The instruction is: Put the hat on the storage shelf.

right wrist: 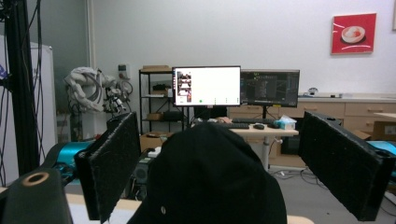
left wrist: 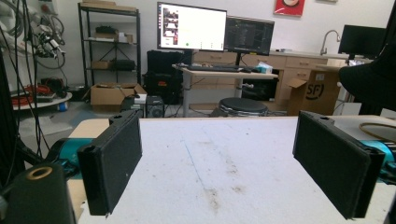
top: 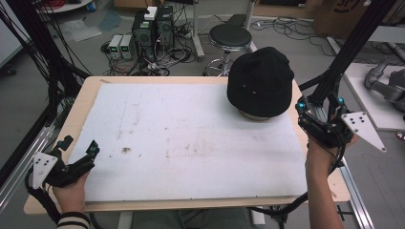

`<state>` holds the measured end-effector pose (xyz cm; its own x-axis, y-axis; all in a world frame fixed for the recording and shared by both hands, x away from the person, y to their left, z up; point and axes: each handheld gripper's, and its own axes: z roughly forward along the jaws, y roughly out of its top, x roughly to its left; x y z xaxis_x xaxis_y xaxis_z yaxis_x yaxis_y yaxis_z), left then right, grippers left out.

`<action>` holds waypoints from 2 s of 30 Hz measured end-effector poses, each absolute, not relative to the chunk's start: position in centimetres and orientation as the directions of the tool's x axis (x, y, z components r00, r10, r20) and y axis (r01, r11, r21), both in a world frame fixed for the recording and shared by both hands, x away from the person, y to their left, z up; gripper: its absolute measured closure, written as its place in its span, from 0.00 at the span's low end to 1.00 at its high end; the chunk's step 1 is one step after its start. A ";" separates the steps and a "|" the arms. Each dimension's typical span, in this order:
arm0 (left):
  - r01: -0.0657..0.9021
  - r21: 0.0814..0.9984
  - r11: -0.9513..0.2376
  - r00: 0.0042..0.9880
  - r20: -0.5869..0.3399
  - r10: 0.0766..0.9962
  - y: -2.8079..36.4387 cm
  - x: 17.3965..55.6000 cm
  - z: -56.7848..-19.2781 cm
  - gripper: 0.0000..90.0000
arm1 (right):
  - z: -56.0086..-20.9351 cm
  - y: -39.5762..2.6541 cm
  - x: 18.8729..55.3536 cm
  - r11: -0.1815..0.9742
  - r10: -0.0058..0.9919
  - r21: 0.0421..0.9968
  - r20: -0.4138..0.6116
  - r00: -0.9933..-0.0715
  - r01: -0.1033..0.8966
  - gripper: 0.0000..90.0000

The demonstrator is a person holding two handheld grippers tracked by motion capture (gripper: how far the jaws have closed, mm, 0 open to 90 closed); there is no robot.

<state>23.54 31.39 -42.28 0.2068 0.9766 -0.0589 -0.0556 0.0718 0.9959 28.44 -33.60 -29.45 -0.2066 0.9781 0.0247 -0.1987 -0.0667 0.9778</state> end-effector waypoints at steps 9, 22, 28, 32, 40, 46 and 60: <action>-0.056 0.995 0.082 0.209 -0.068 0.975 31.3 23.6 -42.2 0.17 | -33.8 -34.0 27.4 -0.080 0.968 0.985 0.041 -0.249 -0.151 0.13; -0.058 0.995 0.078 0.221 -0.063 0.973 31.0 24.0 -42.1 0.16 | -38.7 -33.6 27.2 -0.050 0.965 0.997 0.031 -0.259 -0.066 0.13; -0.057 0.996 0.072 0.229 -0.057 0.972 30.6 24.3 -42.0 0.16 | -39.8 -34.0 26.9 -0.073 0.965 0.995 0.055 -0.256 -0.060 0.13; -0.070 0.995 0.069 0.237 -0.051 0.970 30.3 24.6 -41.6 0.16 | -40.3 -34.1 26.6 -0.073 0.967 0.996 0.059 -0.248 -0.047 0.13; -0.079 0.994 0.081 0.253 -0.059 0.966 30.2 24.9 -41.0 0.16 | -40.8 -34.2 26.4 -0.055 0.965 0.998 0.042 -0.260 -0.044 0.13; -0.079 0.991 0.103 0.245 -0.081 0.966 30.2 25.3 -41.0 0.16 | -41.2 -34.4 26.3 -0.041 0.964 0.999 0.032 -0.264 -0.031 0.13; -0.086 0.992 0.089 0.244 -0.065 0.967 30.1 24.7 -40.9 0.16 | -41.3 -34.2 26.4 -0.043 0.961 0.999 0.033 -0.276 -0.029 0.13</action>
<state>24.74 30.08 -40.85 0.2443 0.9675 -0.0655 -0.0861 0.0889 0.9923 26.42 -34.23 -41.27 -0.2759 0.9606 0.0332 -0.0291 -0.0429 0.9987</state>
